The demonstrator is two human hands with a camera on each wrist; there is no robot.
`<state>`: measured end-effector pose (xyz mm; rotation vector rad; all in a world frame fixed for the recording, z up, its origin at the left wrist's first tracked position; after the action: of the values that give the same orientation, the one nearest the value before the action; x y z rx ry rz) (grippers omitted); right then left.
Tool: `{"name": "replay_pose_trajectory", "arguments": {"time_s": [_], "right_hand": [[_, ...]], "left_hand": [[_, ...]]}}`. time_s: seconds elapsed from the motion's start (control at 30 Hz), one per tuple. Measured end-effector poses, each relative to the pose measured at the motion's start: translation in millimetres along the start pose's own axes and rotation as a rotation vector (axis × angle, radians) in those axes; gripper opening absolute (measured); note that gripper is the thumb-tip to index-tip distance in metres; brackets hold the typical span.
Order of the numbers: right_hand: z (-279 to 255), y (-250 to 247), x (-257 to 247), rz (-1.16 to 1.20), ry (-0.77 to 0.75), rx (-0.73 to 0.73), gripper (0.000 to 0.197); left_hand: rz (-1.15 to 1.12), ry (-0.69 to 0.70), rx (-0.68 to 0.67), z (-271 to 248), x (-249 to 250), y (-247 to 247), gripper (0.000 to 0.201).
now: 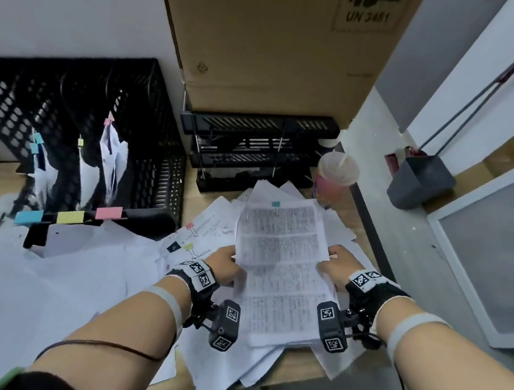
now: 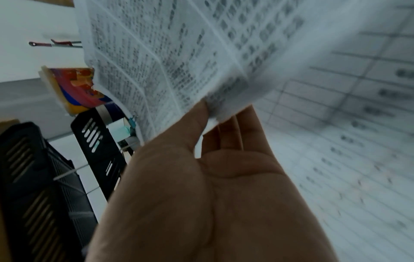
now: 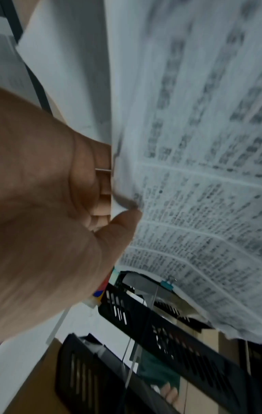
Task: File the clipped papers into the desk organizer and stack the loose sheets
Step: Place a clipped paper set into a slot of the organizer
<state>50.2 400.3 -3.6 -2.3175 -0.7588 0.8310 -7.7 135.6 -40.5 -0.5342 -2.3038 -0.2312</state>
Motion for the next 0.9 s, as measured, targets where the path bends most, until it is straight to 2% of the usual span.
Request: {"name": "replay_pose_trajectory", "arguments": {"time_s": [0.07, 0.17, 0.27, 0.33, 0.47, 0.53, 0.63, 0.8, 0.9], "right_hand": [[-1.7, -2.0, -22.9, -0.040, -0.107, -0.022, 0.034], [-7.1, 4.6, -56.0, -0.034, -0.228, -0.036, 0.037], [-17.8, 24.9, -103.4, -0.107, -0.324, -0.073, 0.038], [-24.1, 43.3, -131.1, -0.147, -0.372, -0.103, 0.037], [-38.5, 82.0, -175.7, -0.231, -0.469, -0.122, 0.026], [-45.4, 98.5, -195.3, -0.267, -0.509, -0.125, 0.025], [-52.5, 121.5, -218.7, -0.307, -0.563, -0.136, 0.027], [-68.0, 151.1, -249.5, -0.361, -0.612, -0.144, 0.032], [-77.7, 163.5, -266.0, -0.369, -0.638, -0.131, 0.030]], "left_hand": [[-0.009, -0.027, -0.011, -11.7, -1.1, -16.4, 0.045], [-0.125, -0.004, 0.078, -31.5, 3.4, -46.0, 0.039], [-0.349, 0.117, 0.321, -65.8, 6.1, -90.7, 0.023], [-0.438, 0.149, 0.453, -88.6, -0.8, -119.7, 0.020], [-0.493, 0.174, 0.614, -131.9, -24.1, -166.9, 0.004], [-0.517, 0.182, 0.679, -149.8, -36.7, -185.8, 0.015], [-0.538, 0.179, 0.732, -169.5, -55.3, -208.6, 0.021], [-0.556, 0.173, 0.766, -194.6, -76.3, -237.3, 0.021], [-0.545, 0.173, 0.766, -209.8, -81.9, -249.0, 0.012]]}}
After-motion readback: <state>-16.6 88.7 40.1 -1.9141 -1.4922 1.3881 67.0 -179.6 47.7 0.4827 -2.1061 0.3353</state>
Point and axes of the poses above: each hand's wrist, its own z-axis towards the middle knuckle, its own y-axis out of the palm, x = y × z, the point moved 3 cm from there along z, towards the middle knuckle, and after that the axes turned 15 degrees about -z, right-handed, at the moved point
